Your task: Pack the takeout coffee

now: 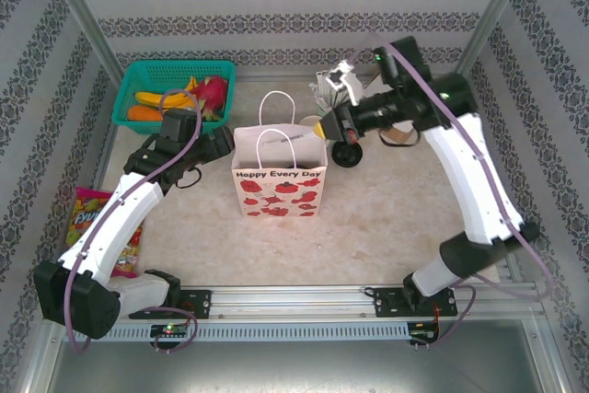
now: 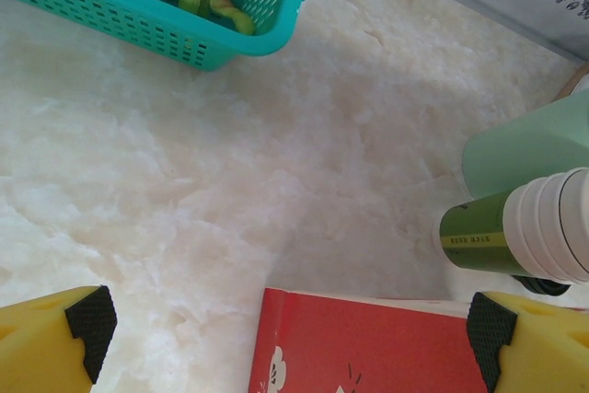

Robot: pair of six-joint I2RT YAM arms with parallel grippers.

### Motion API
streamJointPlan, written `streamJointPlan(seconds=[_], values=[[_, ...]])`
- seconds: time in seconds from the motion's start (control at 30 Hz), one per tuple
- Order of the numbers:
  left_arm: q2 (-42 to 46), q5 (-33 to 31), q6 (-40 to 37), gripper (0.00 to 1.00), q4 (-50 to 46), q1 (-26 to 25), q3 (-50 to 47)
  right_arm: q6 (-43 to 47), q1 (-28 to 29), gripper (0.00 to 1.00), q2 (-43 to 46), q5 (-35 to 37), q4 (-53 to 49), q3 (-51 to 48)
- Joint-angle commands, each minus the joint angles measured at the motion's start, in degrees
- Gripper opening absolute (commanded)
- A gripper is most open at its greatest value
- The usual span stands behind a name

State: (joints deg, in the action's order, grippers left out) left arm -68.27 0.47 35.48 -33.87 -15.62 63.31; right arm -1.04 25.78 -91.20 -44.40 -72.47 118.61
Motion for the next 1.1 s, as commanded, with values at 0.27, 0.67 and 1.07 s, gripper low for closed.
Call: streamJointPlan(seconds=[0.27, 0.67, 1.07], values=[[1.6, -0.6, 0.8, 1.00, -0.2, 0.6, -0.3, 3.9, 5.8, 0.00, -10.7, 0.9, 10.5, 0.9], [1.9, -0.5, 1.0, 1.00, -0.5, 0.5, -0.6, 8.4, 7.4, 0.00, -14.1, 5.2, 12.5, -3.0], [2.3, -0.9, 1.0, 1.00, -0.6, 0.6, -1.1, 10.1, 7.4, 0.15, -12.3, 13.8, 12.6, -7.7]])
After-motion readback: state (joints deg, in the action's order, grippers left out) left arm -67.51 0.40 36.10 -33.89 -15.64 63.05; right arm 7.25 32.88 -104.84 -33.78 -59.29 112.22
